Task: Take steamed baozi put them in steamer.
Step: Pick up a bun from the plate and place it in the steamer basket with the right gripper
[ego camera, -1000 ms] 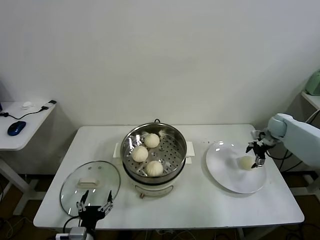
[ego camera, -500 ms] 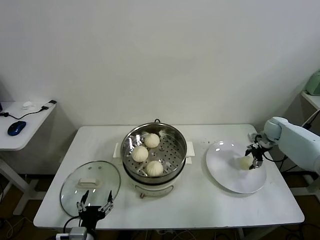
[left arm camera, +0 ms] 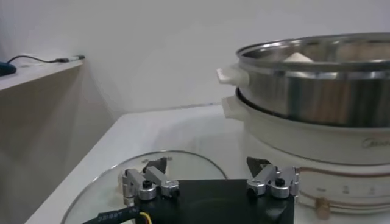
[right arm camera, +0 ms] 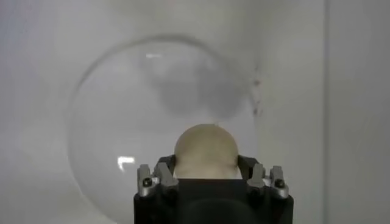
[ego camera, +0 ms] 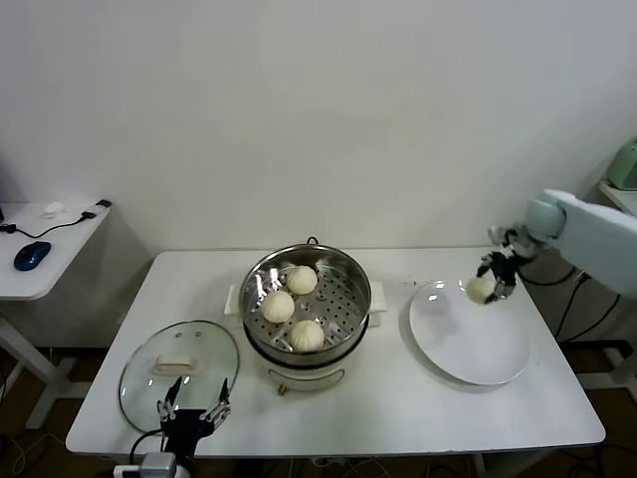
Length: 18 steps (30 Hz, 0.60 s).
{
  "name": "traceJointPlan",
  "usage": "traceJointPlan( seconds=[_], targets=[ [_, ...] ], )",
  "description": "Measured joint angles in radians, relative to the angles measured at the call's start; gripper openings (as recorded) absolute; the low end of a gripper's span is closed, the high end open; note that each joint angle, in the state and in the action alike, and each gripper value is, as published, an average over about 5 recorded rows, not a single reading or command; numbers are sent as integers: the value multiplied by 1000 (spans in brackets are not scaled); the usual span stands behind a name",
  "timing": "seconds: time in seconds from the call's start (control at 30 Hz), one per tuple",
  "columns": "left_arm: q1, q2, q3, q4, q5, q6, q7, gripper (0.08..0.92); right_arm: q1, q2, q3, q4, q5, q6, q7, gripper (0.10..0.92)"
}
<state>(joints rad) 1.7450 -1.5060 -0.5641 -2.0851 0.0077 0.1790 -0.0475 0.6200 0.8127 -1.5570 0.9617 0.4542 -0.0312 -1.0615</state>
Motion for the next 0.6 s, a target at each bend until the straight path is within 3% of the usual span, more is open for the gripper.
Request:
traceJointPlan(
  seconds=[0.33, 0.6],
  targets=[
    [1, 3, 7, -30, -1, 9, 5, 823, 341, 126, -188, 308, 358, -144, 71, 679],
    [8, 1, 13, -34, -1, 8, 5, 823, 358, 280, -199, 414, 510, -263, 190, 679]
  ],
)
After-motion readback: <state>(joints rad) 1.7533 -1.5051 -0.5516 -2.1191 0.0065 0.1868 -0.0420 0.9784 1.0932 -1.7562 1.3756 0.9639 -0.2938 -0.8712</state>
